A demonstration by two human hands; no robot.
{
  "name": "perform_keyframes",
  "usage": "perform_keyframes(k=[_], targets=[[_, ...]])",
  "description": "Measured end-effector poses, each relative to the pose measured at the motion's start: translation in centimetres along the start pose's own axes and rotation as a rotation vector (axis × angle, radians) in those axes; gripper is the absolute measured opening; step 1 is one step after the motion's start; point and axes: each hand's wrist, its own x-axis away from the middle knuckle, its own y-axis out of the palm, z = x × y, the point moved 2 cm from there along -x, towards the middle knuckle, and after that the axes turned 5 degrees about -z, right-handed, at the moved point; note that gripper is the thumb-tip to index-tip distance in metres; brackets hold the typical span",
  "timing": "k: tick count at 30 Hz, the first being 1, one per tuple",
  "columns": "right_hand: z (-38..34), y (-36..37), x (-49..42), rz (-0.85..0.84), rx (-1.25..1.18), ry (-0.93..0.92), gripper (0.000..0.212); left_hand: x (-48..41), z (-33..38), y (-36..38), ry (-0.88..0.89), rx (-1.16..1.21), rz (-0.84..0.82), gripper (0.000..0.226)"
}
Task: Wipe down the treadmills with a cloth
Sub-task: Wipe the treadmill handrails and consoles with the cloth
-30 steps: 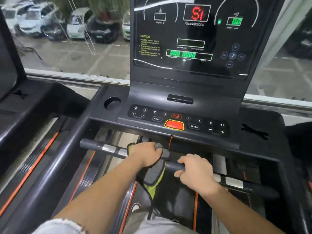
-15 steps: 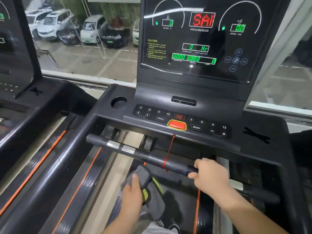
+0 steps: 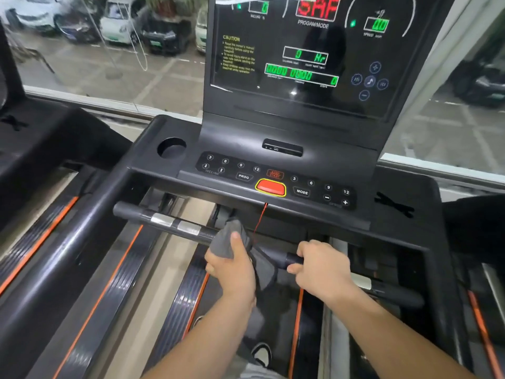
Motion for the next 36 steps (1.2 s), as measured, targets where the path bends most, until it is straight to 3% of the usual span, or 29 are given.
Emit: perform_keyframes(k=[2, 5, 8, 11, 14, 16, 19, 25, 27, 30, 31, 33, 36], targets=[[0.1, 0.2, 0.3, 0.011, 0.009, 0.001, 0.029, -0.2, -1.2, -1.5, 0.046, -0.007, -0.104, 0.081], [0.2, 0.4, 0.5, 0.018, -0.008, -0.005, 0.031, -3.0, -1.8, -4.4, 0.077, -0.057, -0.183, 0.105], [0.9, 0.2, 0.5, -0.022, -0.078, -0.014, 0.042, -2.2, 2.1, -5.4, 0.134, -0.038, -0.219, 0.074], [2.1, 0.2, 1.0, -0.051, -0.194, -0.023, 0.060, 1.3, 5.9, -3.8, 0.371, -0.107, -0.307, 0.052], [3.8, -0.1, 1.7, -0.014, -0.054, 0.030, 0.043, 4.3, 7.4, -0.3, 0.665, -0.259, -0.389, 0.041], [5.2, -0.1, 2.1, -0.013, -0.006, 0.066, 0.032, 4.5, 5.6, 2.0, 0.849, -0.551, -0.436, 0.040], [6.3, 0.4, 2.4, 0.039, -0.021, 0.040, 0.030, 1.5, 0.4, 3.7, 1.143, -1.348, -0.405, 0.047], [6.4, 1.0, 2.1, 0.048, -0.027, 0.035, 0.030, 0.8, 1.3, 6.0, 1.116, -1.652, -0.454, 0.052], [6.5, 1.0, 1.9, 0.029, -0.020, 0.037, 0.034, -0.4, 2.1, 8.4, 0.911, -1.654, -0.532, 0.054], [6.4, 0.8, 1.7, 0.030, -0.014, 0.045, 0.037, -2.5, 3.2, 12.4, 0.439, -1.705, -0.782, 0.059], [6.4, 0.9, 1.8, 0.032, -0.014, 0.048, 0.037, -2.8, 3.2, 13.2, 0.375, -1.716, -0.832, 0.057], [6.2, 1.2, 2.1, 0.023, -0.018, 0.056, 0.037, -2.6, 2.5, 13.0, 0.437, -1.703, -0.783, 0.056], [6.3, 1.4, 2.5, 0.025, -0.010, 0.067, 0.034, 0.1, 0.9, 8.5, 0.912, -1.459, -0.574, 0.041]])
